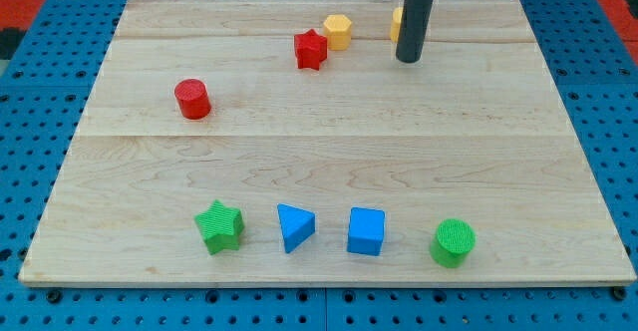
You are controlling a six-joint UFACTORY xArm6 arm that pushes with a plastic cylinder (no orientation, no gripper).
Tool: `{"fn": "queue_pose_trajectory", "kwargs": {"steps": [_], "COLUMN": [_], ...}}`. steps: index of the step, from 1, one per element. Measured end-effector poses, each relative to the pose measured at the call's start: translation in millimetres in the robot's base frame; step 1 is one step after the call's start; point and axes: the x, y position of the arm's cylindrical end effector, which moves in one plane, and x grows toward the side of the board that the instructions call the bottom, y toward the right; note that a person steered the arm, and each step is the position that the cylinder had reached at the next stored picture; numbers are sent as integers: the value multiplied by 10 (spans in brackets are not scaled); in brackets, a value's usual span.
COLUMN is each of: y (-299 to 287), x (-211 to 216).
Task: Move the arm to the right side of the yellow hexagon
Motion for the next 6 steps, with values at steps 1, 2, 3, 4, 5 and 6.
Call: {"fn": "queue_pose_trajectory", "kwargs": {"steps": [1, 2, 3, 4, 5, 6], "y": [-178, -416, -504, -479, -376, -265], "x": [98, 46, -12, -351, -564, -737]}}
